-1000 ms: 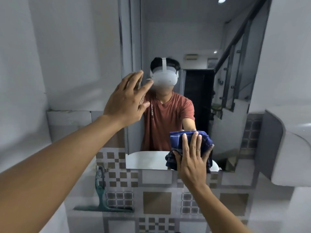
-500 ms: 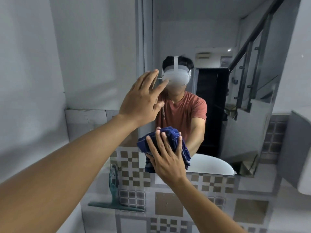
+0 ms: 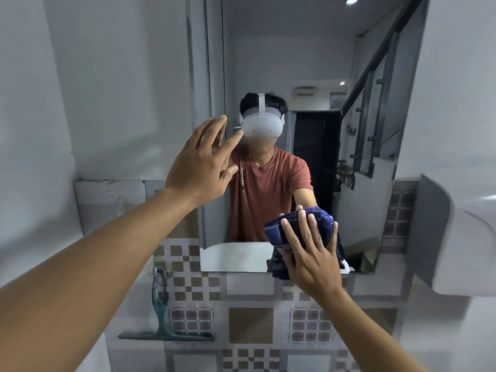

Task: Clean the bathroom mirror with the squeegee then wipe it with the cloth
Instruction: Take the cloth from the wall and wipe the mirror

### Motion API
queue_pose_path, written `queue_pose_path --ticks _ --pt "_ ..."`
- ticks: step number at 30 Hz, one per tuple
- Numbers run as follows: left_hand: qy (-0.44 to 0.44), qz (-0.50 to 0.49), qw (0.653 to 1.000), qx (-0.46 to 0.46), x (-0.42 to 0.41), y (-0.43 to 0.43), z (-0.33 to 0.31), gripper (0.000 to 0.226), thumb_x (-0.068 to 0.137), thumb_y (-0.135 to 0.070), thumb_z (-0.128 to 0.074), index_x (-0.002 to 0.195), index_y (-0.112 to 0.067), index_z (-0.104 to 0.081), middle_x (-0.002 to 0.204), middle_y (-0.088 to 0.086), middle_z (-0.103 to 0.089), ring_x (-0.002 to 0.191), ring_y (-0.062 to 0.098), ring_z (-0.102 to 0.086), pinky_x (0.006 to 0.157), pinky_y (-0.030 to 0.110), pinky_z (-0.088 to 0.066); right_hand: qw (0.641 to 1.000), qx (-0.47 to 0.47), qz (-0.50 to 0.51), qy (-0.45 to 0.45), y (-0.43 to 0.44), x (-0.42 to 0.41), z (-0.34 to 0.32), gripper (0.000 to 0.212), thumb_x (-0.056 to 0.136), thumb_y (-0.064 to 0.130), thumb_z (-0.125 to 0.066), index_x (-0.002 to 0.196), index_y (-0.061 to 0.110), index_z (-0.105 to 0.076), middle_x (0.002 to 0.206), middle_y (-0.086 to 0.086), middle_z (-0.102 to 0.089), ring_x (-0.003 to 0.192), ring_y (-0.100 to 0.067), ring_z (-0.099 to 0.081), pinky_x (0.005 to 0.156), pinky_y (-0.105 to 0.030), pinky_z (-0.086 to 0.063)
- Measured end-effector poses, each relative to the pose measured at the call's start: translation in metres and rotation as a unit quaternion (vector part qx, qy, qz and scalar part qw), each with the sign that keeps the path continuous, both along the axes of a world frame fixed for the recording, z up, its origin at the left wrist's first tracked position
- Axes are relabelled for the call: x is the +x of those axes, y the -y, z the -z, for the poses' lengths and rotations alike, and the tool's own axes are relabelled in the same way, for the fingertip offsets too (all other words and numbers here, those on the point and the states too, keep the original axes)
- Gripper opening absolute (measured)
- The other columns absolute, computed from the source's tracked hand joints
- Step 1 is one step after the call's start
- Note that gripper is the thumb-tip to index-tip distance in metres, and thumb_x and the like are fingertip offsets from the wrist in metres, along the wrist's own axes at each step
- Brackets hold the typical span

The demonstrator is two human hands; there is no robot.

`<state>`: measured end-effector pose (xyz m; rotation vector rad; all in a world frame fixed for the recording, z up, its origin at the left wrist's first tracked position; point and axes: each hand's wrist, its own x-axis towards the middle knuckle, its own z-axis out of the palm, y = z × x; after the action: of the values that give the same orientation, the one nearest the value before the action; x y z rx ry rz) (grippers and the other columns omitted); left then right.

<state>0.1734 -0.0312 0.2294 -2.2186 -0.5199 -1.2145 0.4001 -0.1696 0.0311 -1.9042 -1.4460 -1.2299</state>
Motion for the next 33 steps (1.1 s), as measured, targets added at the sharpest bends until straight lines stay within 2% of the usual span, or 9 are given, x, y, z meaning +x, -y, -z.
queue_pose_path --ticks 4,8,11,14,17,22,24,27,33 --pt "0.004 -0.001 1.000 -0.008 0.001 0.001 0.001 0.069 0.089 -0.035 -0.063 0.151 -0.020 -0.038 0.159 0.017 -0.028 0.145 0.038 -0.025 0.117 0.051 -0.033 0.990 0.052 0.013 -0.132 0.031 0.032 0.004 0.068 0.104 0.052 -0.027 0.162 0.030 0.001 0.171 -0.010 0.000 0.157 -0.028 0.003 0.119 -0.061 -0.020" --pt "0.002 0.001 1.000 -0.010 0.003 0.002 0.000 0.070 0.087 -0.034 -0.064 0.151 -0.020 -0.039 0.159 0.018 -0.029 0.145 0.038 -0.026 0.116 0.052 -0.034 0.971 0.078 0.033 -0.226 0.051 0.047 0.030 0.068 0.102 0.062 -0.010 0.161 0.033 0.009 0.170 0.000 0.018 0.157 -0.026 0.008 0.123 -0.050 0.007" --pt "0.005 0.003 1.000 -0.005 0.003 0.002 0.000 0.069 0.088 -0.034 -0.064 0.150 -0.019 -0.039 0.158 0.018 -0.030 0.145 0.038 -0.026 0.116 0.053 -0.035 0.970 0.069 0.051 -0.229 0.056 0.052 0.057 0.068 0.103 0.060 -0.009 0.161 0.028 0.007 0.170 -0.003 0.016 0.157 -0.028 0.006 0.124 -0.051 0.005" --pt "0.009 0.006 1.000 -0.002 0.004 0.000 0.000 0.068 0.089 -0.034 -0.064 0.150 -0.019 -0.040 0.158 0.018 -0.030 0.145 0.038 -0.027 0.115 0.053 -0.036 0.982 0.038 0.061 -0.177 0.057 0.057 0.073 0.064 0.106 0.053 -0.011 0.162 0.026 0.003 0.170 -0.005 0.011 0.157 -0.026 0.008 0.120 -0.064 -0.012" --pt "0.009 0.004 1.000 0.002 0.004 -0.002 0.000 0.068 0.089 -0.035 -0.064 0.150 -0.019 -0.040 0.158 0.019 -0.031 0.145 0.038 -0.026 0.116 0.052 -0.035 0.998 -0.039 0.038 -0.043 0.051 0.058 0.071 0.061 0.107 0.048 -0.013 0.162 0.025 0.000 0.170 -0.010 0.005 0.157 -0.029 0.004 0.111 -0.075 -0.024" --pt "0.010 0.004 1.000 0.014 0.006 -0.005 0.001 0.067 0.090 -0.038 -0.062 0.150 -0.020 -0.040 0.158 0.019 -0.031 0.146 0.038 -0.027 0.117 0.051 -0.033 0.994 -0.045 0.016 0.101 0.017 0.037 0.059 0.068 0.104 0.046 -0.031 0.162 0.025 -0.005 0.170 -0.011 0.001 0.157 -0.029 -0.003 0.118 -0.072 0.001" --pt "0.008 0.001 1.000 0.017 0.006 -0.008 0.001 0.067 0.090 -0.039 -0.061 0.151 -0.020 -0.040 0.158 0.019 -0.031 0.145 0.038 -0.028 0.117 0.050 -0.033 0.989 -0.042 0.000 0.145 0.004 0.025 0.061 0.076 0.099 0.043 -0.046 0.162 0.024 -0.008 0.168 -0.013 -0.010 0.153 -0.030 -0.016 0.118 -0.069 0.004" --pt "0.007 -0.001 1.000 0.021 0.006 -0.009 0.001 0.067 0.090 -0.040 -0.061 0.150 -0.019 -0.040 0.158 0.020 -0.031 0.145 0.038 -0.029 0.117 0.050 -0.032 0.983 -0.058 -0.030 0.171 -0.012 0.009 0.060 0.085 0.093 0.037 -0.060 0.162 0.024 -0.011 0.168 -0.010 -0.013 0.153 -0.028 -0.014 0.119 -0.068 0.005" --pt "0.008 -0.004 1.000 0.021 0.006 -0.009 0.002 0.067 0.089 -0.039 -0.061 0.150 -0.019 -0.040 0.158 0.019 -0.031 0.145 0.038 -0.028 0.117 0.049 -0.032 0.965 -0.108 -0.074 0.228 -0.039 -0.031 0.045 0.072 0.095 0.027 -0.039 0.162 0.021 -0.013 0.168 -0.008 -0.013 0.154 -0.029 -0.012 0.120 -0.067 0.007"
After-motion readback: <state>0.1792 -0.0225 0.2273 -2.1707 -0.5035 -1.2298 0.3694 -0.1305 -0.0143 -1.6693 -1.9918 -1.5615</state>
